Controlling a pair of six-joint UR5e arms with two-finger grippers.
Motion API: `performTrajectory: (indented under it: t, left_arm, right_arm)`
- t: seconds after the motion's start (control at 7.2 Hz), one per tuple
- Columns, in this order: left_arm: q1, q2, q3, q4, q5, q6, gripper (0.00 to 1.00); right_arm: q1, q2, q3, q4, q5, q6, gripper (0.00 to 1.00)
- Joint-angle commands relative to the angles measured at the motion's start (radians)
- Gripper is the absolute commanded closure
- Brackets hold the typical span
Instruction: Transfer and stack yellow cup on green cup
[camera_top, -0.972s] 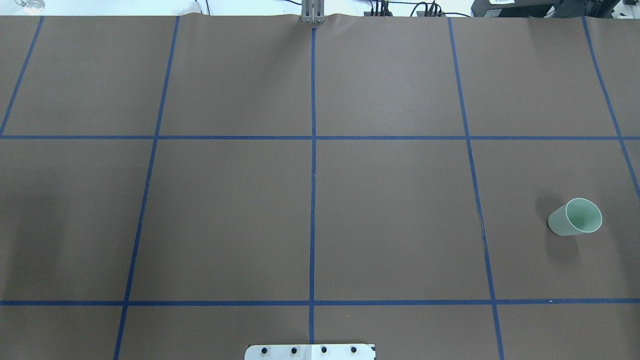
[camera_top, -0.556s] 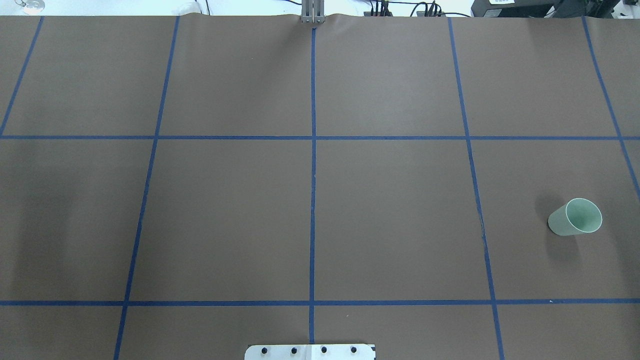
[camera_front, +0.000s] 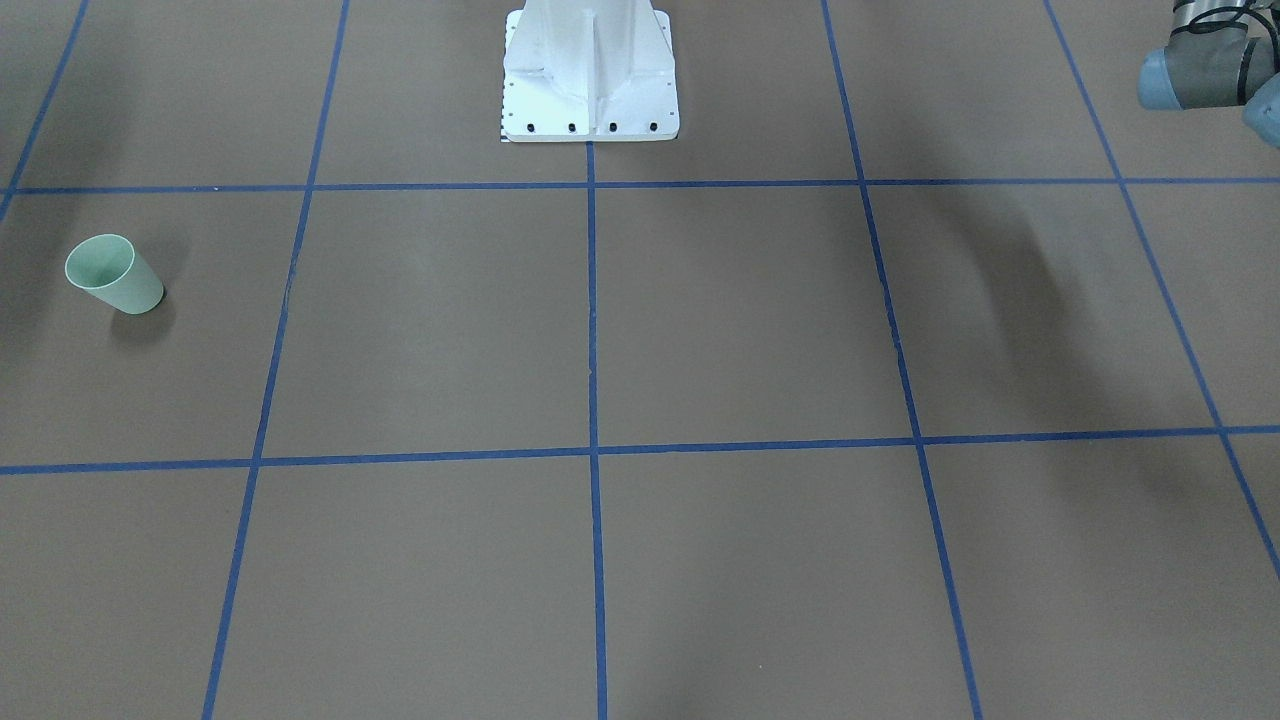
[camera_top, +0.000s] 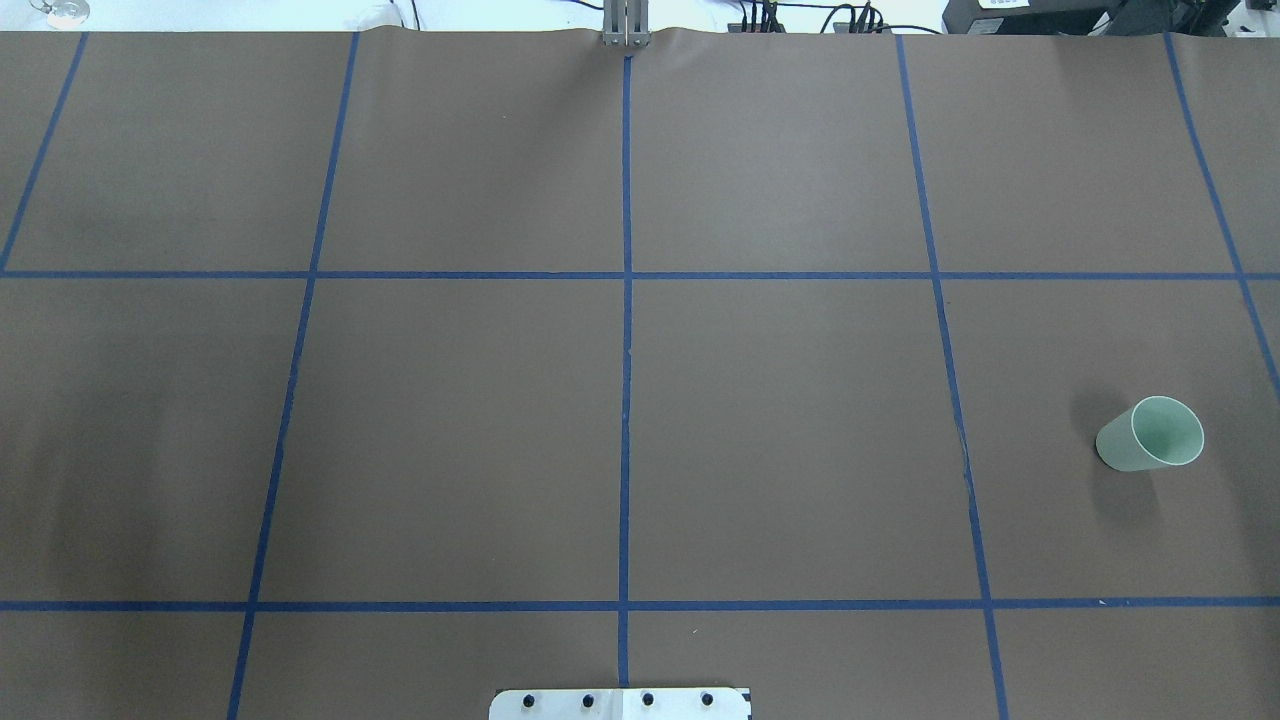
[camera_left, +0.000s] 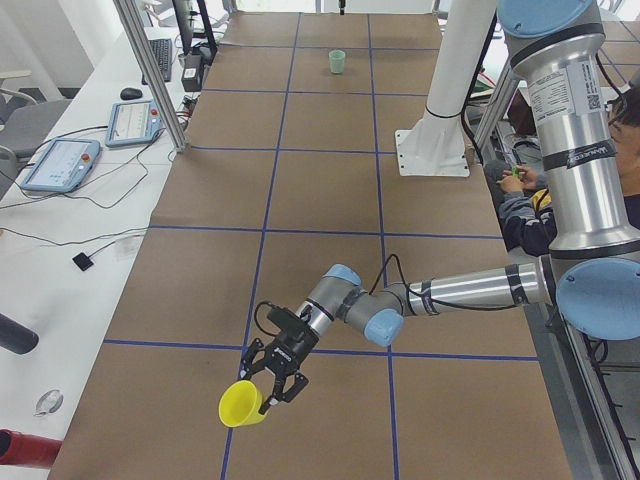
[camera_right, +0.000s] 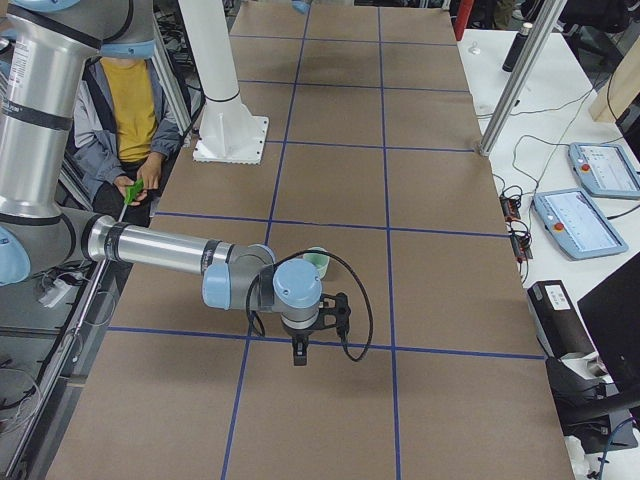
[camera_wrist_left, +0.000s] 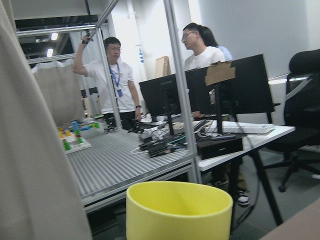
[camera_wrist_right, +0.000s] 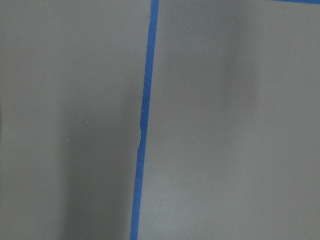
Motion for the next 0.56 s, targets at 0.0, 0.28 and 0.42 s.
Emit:
performTrajectory:
  t: [0.0, 0.28, 0.42]
  left_arm:
    - [0.000, -0.003, -0.001, -0.298, -0.038, 0.284, 0.63]
    - [0.008, -0.007, 0.002, -0.515, -0.187, 0.402, 0.72]
    - [0.008, -0.006, -0.002, -0.588, -0.253, 0.474, 0.82]
  right_arm:
    - [0.001, -0.004, -0.003, -0.001, 0.008, 0.000, 0.00]
    - [0.001, -0.004, -0.001, -0.001, 0.010, 0.001, 0.00]
    - [0.000, -0.004, -0.001, -0.003, 0.010, 0.003, 0.00]
